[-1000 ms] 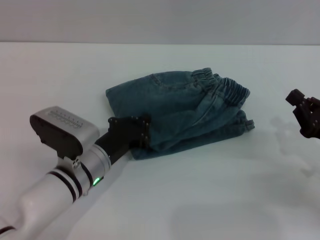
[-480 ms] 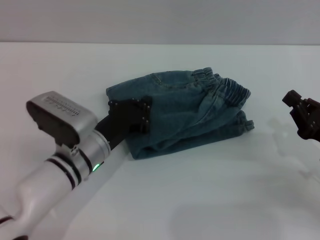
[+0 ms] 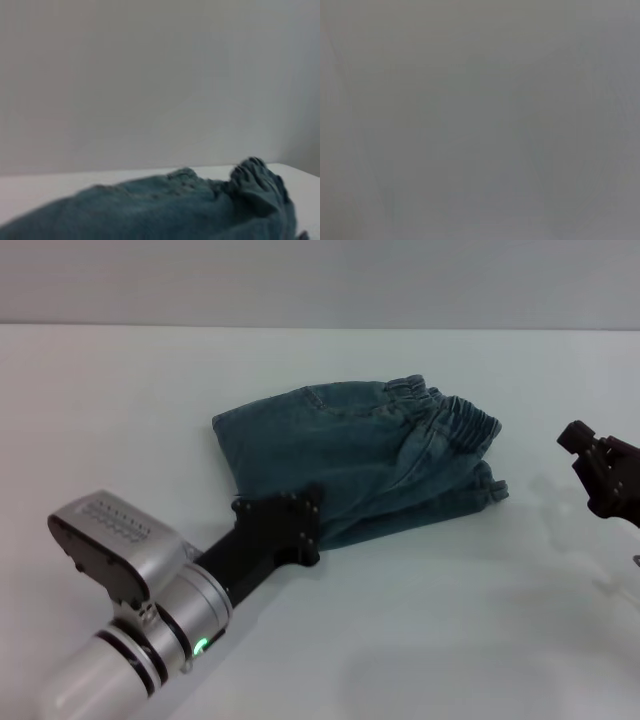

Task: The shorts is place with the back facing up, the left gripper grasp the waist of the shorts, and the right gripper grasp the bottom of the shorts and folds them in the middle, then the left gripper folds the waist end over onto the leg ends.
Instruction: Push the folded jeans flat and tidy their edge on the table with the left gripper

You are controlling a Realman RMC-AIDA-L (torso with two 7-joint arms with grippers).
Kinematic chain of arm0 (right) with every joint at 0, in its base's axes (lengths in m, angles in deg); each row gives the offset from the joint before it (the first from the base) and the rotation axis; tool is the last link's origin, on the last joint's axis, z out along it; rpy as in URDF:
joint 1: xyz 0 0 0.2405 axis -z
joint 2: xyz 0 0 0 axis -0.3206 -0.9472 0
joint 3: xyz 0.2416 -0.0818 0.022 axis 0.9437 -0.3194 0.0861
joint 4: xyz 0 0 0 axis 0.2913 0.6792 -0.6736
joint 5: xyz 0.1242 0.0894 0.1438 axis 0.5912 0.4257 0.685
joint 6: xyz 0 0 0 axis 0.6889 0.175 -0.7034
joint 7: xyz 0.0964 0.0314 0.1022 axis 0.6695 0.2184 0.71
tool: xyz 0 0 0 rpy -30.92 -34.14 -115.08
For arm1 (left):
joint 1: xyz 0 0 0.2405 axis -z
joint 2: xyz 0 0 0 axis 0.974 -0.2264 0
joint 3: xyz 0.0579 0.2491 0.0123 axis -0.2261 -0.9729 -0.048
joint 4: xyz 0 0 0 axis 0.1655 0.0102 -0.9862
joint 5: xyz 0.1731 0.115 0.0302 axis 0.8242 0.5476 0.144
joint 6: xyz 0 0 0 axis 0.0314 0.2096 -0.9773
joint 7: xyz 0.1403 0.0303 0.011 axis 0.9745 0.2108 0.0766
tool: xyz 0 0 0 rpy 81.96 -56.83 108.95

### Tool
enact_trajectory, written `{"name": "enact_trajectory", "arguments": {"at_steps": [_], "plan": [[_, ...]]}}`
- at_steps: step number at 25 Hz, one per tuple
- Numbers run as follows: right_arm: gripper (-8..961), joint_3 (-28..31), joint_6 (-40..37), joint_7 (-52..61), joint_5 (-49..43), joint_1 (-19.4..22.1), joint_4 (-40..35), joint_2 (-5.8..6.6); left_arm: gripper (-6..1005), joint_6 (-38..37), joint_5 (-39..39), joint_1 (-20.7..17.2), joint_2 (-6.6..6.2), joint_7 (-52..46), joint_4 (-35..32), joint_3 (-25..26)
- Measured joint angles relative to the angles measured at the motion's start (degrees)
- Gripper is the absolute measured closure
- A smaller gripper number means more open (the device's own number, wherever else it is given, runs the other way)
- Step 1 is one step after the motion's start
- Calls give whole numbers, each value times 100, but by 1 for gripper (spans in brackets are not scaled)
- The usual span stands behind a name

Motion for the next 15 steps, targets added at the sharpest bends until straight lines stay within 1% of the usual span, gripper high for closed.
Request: {"name": "enact_trajectory", "arguments": {"at_steps": [4, 9, 15], "plan": [[843, -1, 16, -5, -35, -45, 5, 2, 944, 15, 3, -28, -6, -350, -3, -199], [841, -8, 19, -4, -47, -58, 15, 1, 939, 153, 4, 28, -7, -482, -109, -185], [839, -9, 23, -4, -36, -27, 16, -5, 934, 342, -6, 344, -3, -624, -391, -85]]}}
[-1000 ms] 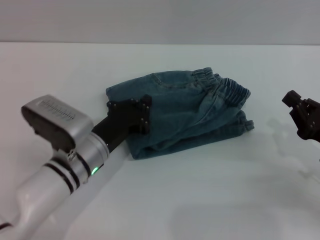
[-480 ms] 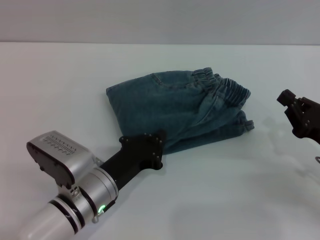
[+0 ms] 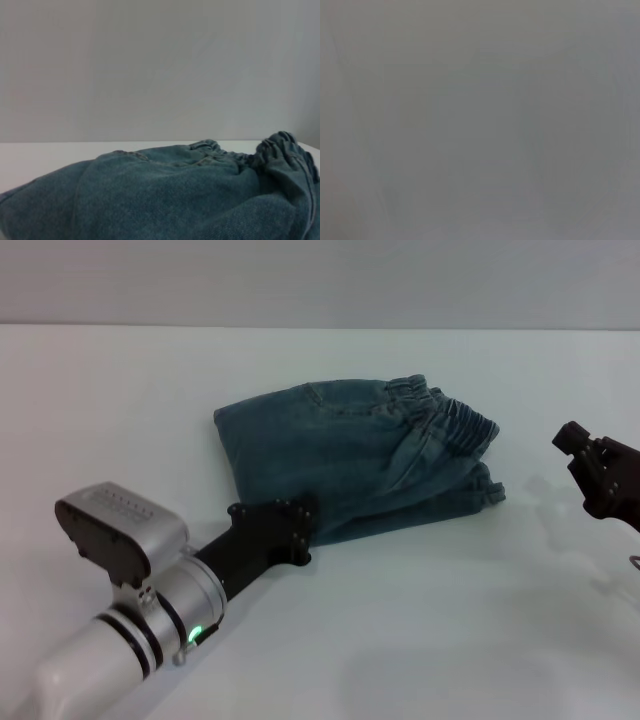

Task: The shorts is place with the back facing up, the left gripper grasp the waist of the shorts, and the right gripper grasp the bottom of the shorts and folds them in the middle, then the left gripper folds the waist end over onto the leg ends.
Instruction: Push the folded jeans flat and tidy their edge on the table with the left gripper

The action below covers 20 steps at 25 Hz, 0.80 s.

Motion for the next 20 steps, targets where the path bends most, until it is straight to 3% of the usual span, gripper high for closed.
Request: {"name": "enact_trajectory", "arguments": {"at_steps": [10, 20], "plan": [[836, 28, -29, 0, 22, 41, 90, 1, 925, 7, -3, 550, 39, -307, -552, 68], [833, 1, -58, 0, 28, 58, 89, 6, 916, 16, -12, 777, 50, -314, -809, 142]]}}
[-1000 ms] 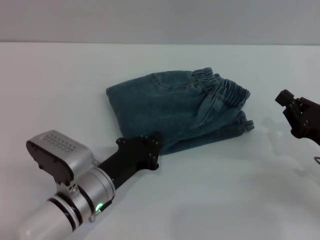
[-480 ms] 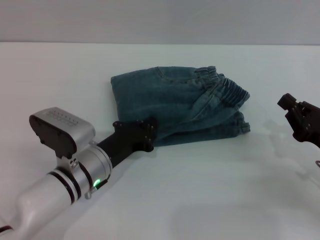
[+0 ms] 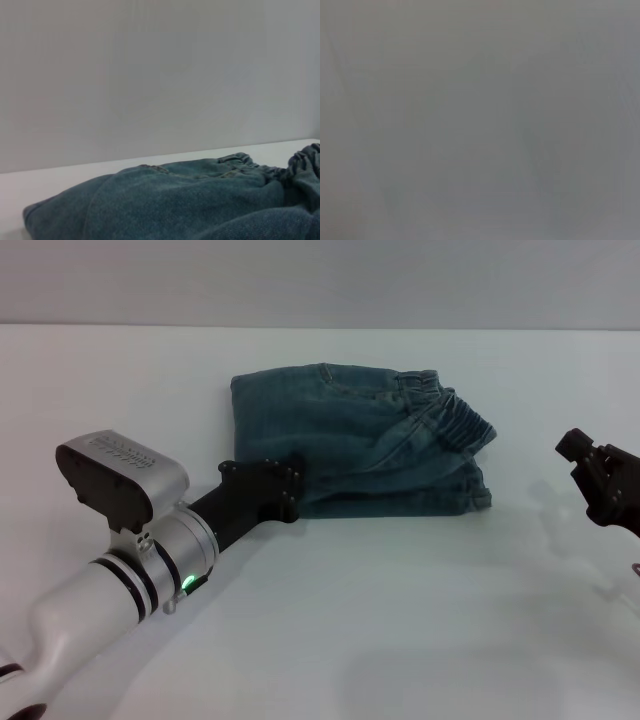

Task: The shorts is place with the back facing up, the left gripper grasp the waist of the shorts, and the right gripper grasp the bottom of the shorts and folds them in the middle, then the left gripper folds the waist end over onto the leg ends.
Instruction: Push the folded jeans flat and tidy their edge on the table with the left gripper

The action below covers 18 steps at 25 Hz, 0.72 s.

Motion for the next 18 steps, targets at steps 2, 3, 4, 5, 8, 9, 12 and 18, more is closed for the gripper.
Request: {"name": "enact_trajectory", "arguments": {"at_steps": [2, 3, 4, 5, 8, 9, 12, 18], "plan": [[832, 0, -1, -10, -2, 8, -1, 0, 914, 0, -12, 19, 4, 30, -43, 35], [832, -1, -2, -23, -7, 10, -2, -1, 914, 0, -12, 22, 7, 46, -56, 72], [831, -1, -2, -37, -12, 11, -2, -2, 913, -7, -11, 23, 7, 71, -63, 111], [831, -1, -2, -54, -16, 11, -4, -2, 912, -26, -7, 21, 7, 103, -65, 141], [830, 4, 7, -215, -20, 21, -37, 0, 909, -215, -9, -40, 0, 291, -61, 223], [830, 21, 20, -368, -13, 26, -42, -1, 908, -215, -9, -40, 0, 291, -61, 223], [829, 102, 45, -945, 5, 22, -4, -18, 906, -782, -15, -349, -7, 972, -14, 524], [827, 513, -6, -2664, 502, -34, 571, -42, 900, -1529, -38, -828, -17, 1276, 33, 874]]}}
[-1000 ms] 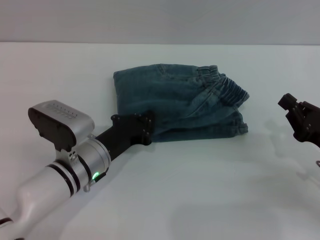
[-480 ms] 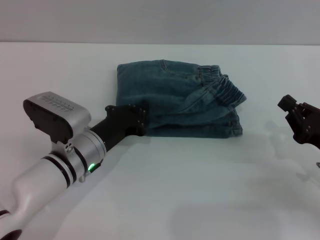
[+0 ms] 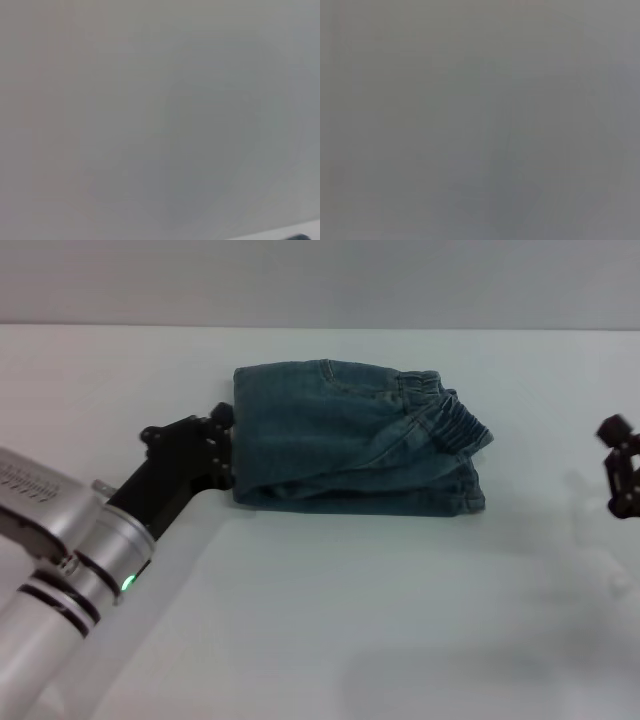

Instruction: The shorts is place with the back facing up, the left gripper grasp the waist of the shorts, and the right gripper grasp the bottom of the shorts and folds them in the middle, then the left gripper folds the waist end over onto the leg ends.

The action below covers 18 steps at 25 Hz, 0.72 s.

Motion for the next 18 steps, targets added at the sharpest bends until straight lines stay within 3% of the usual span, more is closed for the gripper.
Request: {"name": "enact_trajectory", "arguments": {"at_steps": [3, 8, 18], "plan": [[826, 35, -286, -1075, 786, -25, 588, -1, 898, -92, 4, -124, -1, 4, 17, 72], [824, 381, -829, -1432, 1769, 4, 1320, -4, 893, -381, 7, -330, -8, 89, 72, 93], [821, 1059, -1246, -1416, 2375, 278, 1793, 14, 885, -622, 0, -540, 13, 235, 80, 559]]}}
